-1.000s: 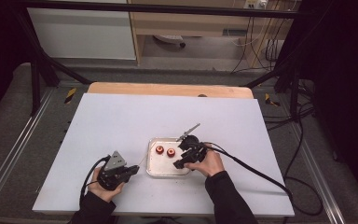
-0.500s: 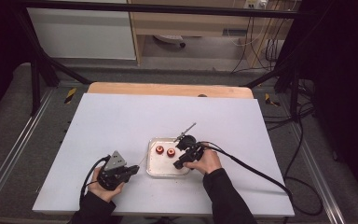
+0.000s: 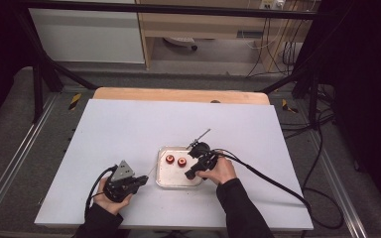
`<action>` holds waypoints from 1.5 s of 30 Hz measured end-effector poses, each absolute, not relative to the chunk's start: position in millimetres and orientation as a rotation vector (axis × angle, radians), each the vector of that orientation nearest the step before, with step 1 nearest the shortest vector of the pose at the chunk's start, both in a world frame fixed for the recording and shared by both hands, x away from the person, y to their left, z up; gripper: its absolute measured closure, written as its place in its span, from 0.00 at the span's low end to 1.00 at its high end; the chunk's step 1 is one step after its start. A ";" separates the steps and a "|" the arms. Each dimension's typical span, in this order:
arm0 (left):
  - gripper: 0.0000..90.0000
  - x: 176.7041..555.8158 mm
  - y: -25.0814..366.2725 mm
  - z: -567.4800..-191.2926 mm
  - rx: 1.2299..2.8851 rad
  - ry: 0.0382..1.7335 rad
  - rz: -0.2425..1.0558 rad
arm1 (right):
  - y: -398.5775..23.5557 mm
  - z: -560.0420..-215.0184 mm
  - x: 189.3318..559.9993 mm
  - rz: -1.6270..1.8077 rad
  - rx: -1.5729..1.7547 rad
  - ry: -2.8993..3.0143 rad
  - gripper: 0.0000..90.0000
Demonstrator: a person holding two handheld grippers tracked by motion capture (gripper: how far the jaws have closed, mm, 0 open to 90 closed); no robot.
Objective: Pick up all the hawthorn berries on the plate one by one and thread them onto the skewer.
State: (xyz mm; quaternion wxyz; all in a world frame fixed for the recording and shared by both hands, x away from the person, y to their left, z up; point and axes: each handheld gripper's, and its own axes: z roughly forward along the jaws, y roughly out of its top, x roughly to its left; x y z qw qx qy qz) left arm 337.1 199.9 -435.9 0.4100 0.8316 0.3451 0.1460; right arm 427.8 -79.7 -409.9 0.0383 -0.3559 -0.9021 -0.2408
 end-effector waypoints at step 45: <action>0.98 332.1 193.4 -433.9 2.050 0.899 0.393 | -120.0 -399.0 410.1 -1.574 -1.380 -2.297 0.68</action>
